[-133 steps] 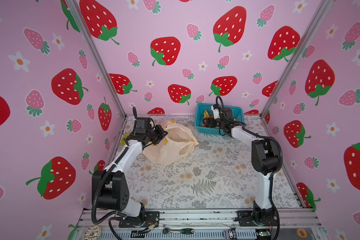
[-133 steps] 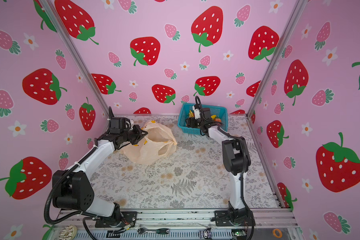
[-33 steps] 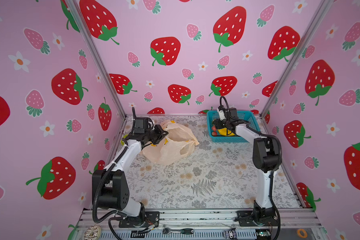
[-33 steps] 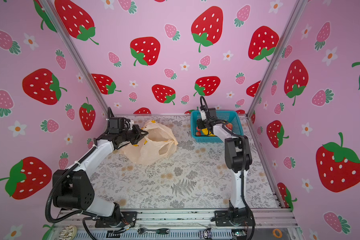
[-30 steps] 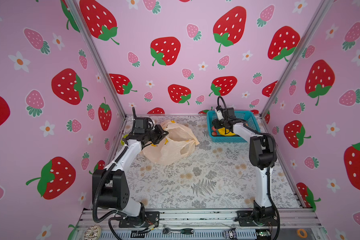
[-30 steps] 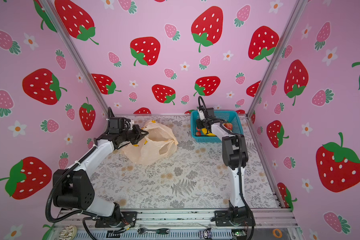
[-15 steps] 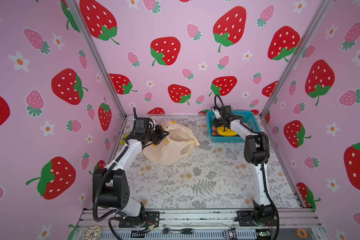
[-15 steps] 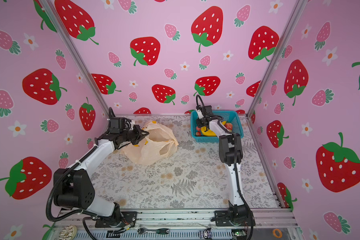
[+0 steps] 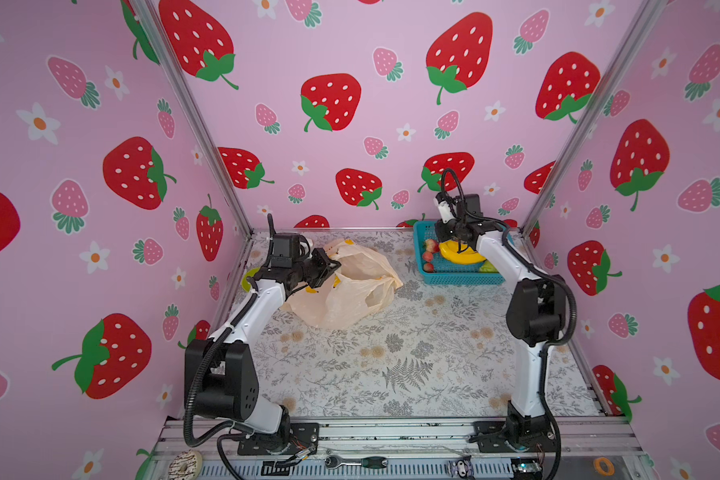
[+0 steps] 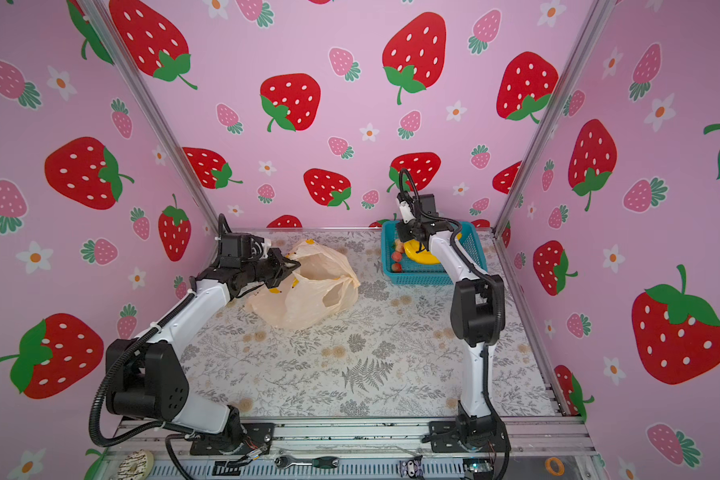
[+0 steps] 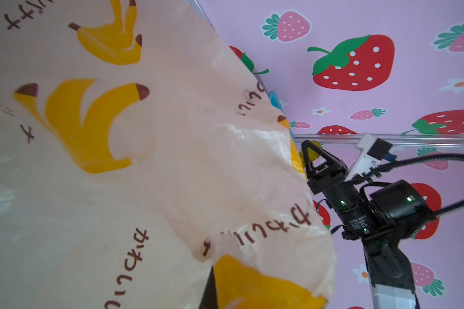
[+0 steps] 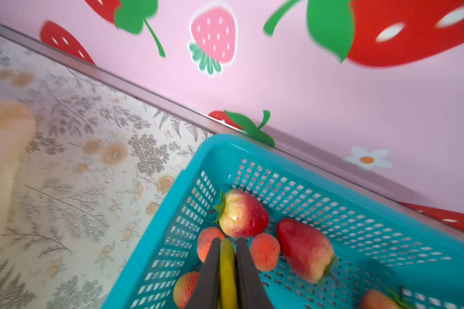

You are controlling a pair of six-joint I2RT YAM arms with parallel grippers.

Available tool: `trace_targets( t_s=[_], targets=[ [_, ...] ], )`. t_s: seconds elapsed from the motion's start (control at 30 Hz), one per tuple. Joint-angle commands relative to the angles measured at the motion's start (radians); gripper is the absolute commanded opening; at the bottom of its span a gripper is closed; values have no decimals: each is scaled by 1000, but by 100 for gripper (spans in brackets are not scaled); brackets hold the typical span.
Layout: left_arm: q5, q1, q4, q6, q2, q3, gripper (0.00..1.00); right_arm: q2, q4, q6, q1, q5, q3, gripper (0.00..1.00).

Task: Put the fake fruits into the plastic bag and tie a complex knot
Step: 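Lift the banana with the right gripper and carry it toward the bag opening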

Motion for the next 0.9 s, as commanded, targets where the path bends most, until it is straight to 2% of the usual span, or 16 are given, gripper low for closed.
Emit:
trace_targets(
  t_s=[0.0,0.23,0.37,0.47,0.63,0.87],
  targets=[
    [26,-6,57,-58,-30,-21,0,-138,49,70,0,-85,-70,0],
    [32,-19,111,-125,-56,-56,0,-524,404,397,30,-395,-552,0],
    [30,-22,143,-167,-72,-78,0,-675,460,472,70,-453,-743,0],
    [36,-23,157,-185,-79,-83,0,-768,548,518,89,-554,-896,0],
    [57,-23,148,-172,-79,-63,0,-830,616,415,148,-798,-1058,0],
    [90,-45,80,-107,-51,-7,0,-777,679,299,213,-1029,-1065,0]
  ],
)
